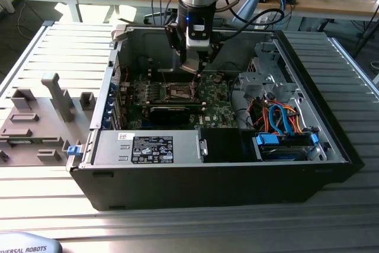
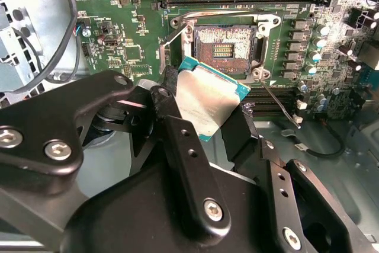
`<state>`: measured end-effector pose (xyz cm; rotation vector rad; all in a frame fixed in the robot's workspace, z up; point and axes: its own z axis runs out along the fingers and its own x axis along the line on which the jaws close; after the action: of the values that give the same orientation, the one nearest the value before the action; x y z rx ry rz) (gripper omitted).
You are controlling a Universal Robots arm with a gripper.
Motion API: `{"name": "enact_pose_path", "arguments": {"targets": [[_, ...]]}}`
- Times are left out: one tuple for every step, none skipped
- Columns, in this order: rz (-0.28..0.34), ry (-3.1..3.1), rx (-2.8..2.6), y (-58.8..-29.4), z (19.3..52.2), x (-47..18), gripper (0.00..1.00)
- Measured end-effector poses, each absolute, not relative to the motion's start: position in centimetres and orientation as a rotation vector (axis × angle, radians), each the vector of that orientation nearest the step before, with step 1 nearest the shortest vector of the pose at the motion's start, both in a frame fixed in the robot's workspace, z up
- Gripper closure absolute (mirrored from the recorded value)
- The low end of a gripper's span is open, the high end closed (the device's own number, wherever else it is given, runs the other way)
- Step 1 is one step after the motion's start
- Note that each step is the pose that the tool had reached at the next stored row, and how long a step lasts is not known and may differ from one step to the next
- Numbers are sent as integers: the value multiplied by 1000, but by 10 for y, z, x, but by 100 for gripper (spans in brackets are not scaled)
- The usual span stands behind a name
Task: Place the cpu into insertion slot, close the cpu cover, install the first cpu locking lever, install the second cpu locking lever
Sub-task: 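Place the cpu into insertion slot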
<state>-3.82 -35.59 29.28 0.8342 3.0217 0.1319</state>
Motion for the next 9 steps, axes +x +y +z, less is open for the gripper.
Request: {"name": "enact_pose_path", "arguments": {"targets": [[132, 3021, 837, -356, 293, -38, 46], [132, 3020, 838, -356, 293, -38, 46], [132, 3020, 840, -356, 293, -38, 46], [132, 3020, 841, -356, 293, -38, 46], [132, 3019, 842, -356, 293, -38, 46], [132, 3019, 843, -356, 293, -38, 46], [132, 3019, 844, -356, 292, -38, 46], [132, 3018, 845, -356, 292, -38, 46], [132, 3018, 846, -356, 292, -38, 46]]}}
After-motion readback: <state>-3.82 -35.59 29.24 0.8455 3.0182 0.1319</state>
